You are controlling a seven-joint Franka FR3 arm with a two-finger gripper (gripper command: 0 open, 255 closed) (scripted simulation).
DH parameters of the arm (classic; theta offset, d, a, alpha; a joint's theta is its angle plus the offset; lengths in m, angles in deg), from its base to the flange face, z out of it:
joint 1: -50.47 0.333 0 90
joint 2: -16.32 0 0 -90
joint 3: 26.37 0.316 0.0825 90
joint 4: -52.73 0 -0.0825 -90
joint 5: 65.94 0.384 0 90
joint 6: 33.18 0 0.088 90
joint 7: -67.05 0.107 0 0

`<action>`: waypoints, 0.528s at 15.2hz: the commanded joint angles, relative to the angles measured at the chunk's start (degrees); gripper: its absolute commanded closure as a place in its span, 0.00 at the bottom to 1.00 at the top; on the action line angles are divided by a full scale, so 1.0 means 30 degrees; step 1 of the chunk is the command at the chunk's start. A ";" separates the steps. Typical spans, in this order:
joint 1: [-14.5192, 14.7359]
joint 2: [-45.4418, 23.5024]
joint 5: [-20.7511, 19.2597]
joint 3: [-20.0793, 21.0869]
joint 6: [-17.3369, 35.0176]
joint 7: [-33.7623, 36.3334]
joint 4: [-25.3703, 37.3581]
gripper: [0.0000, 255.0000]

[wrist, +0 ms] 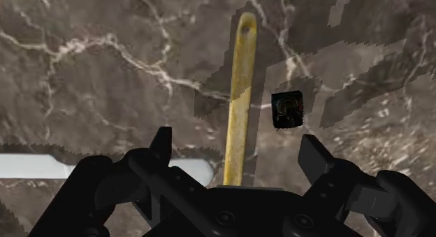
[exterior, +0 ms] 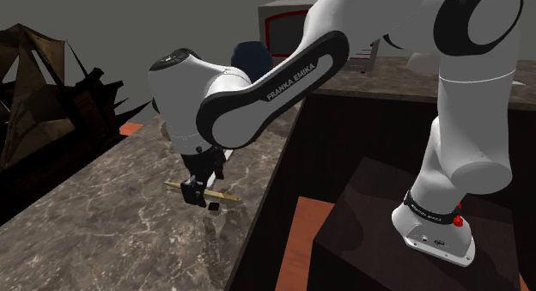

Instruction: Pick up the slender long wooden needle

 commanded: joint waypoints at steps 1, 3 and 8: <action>0.0006 -0.0054 -0.0038 -0.0014 0.0142 0.0023 -0.0080 0.00; 0.0012 -0.0044 -0.0032 -0.0008 0.0115 0.0028 -0.0062 1.00; 0.0010 -0.0035 -0.0028 -0.0006 0.0108 0.0025 -0.0063 1.00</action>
